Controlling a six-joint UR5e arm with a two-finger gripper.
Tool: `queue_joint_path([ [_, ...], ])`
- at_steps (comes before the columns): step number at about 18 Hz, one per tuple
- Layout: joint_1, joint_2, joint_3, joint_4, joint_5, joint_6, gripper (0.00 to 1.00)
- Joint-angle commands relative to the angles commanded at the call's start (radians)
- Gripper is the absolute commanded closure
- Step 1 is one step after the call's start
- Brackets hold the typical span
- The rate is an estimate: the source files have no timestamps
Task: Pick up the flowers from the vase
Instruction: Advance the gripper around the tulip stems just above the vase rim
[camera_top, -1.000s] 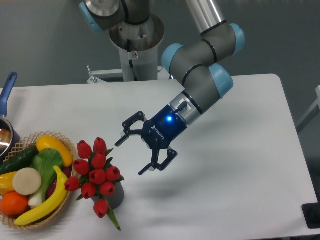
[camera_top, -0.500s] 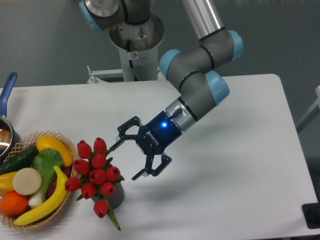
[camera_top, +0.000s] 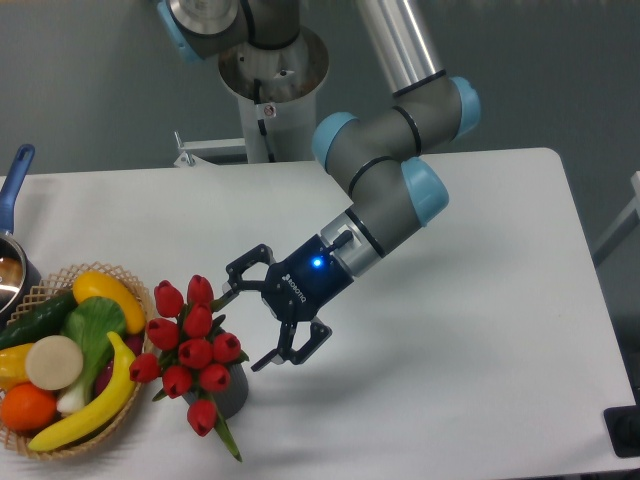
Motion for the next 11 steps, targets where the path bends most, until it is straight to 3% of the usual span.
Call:
queue_joint_path([
  [11, -0.045, -0.026, 0.018, 0.009, 0.034, 0.006, 0.0],
])
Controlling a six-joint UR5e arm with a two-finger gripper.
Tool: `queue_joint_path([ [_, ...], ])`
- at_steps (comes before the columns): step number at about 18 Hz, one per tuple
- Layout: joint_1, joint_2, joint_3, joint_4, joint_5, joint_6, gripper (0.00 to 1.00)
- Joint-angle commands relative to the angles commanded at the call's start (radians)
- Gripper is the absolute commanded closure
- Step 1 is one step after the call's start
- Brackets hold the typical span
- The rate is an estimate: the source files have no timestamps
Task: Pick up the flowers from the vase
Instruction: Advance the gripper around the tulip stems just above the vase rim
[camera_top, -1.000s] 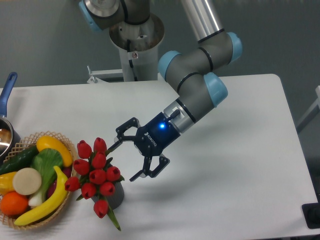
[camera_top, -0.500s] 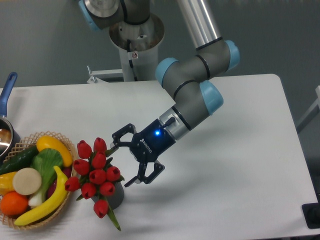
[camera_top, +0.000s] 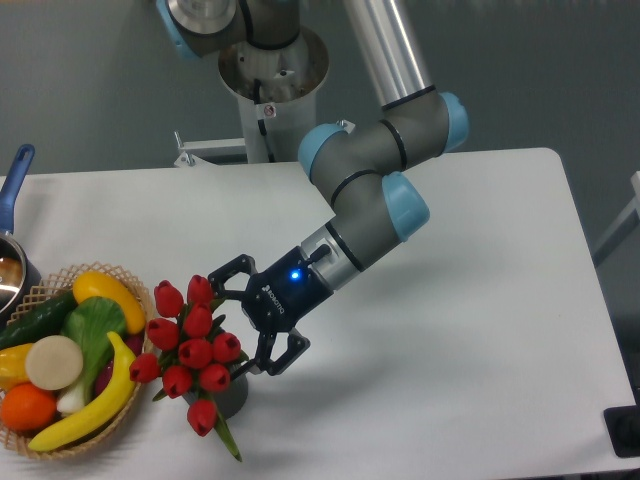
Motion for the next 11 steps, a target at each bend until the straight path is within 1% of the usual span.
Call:
queue_joint_path([
  [4, -0.009, -0.014, 0.011, 0.006, 0.003, 0.0, 0.0],
  [6, -0.026, -0.012, 0.012, 0.006, 0.003, -0.002, 0.0],
  [11, -0.029, -0.017, 0.012, 0.011, 0.003, -0.002, 0.0],
])
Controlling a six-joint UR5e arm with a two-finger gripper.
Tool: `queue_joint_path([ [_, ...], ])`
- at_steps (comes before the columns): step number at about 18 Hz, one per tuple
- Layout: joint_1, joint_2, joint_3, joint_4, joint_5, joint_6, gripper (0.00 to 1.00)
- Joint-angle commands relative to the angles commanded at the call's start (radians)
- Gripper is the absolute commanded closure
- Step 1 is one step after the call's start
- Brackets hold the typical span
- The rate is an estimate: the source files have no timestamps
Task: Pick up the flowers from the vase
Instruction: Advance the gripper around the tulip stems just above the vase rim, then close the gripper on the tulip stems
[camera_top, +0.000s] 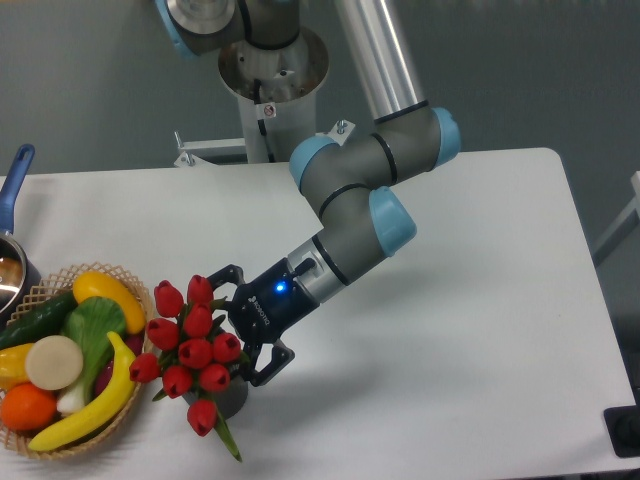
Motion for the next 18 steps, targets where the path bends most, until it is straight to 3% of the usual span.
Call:
queue_joint_path([
  [2, 0.0, 0.0, -0.003, 0.002, 0.0, 0.002, 0.01],
  [5, 0.0, 0.003, -0.003, 0.005, -0.002, 0.002, 0.25],
  [11, 0.0, 0.003, -0.009, 0.014, -0.011, 0.002, 0.52],
  [18, 0.006, 0.014, -0.012, 0.015, -0.014, 0.002, 0.55],
])
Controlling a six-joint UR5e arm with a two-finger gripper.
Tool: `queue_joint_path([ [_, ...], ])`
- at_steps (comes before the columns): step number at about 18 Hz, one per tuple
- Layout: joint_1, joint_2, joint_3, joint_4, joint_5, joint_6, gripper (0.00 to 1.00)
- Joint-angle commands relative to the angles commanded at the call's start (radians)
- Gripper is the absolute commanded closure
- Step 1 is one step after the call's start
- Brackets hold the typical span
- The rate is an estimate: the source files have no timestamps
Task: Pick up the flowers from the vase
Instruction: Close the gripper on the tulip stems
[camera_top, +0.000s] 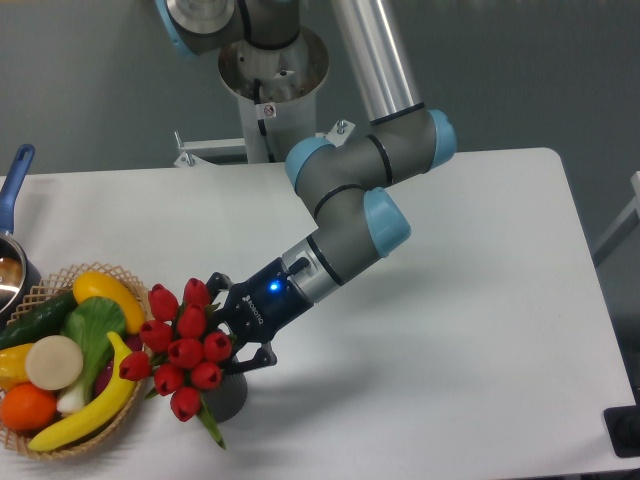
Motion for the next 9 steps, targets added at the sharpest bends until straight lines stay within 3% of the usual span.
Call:
queue_joint_path([
  [9, 0.003, 0.029, 0.005, -0.002, -0.043, -0.012, 0.54],
])
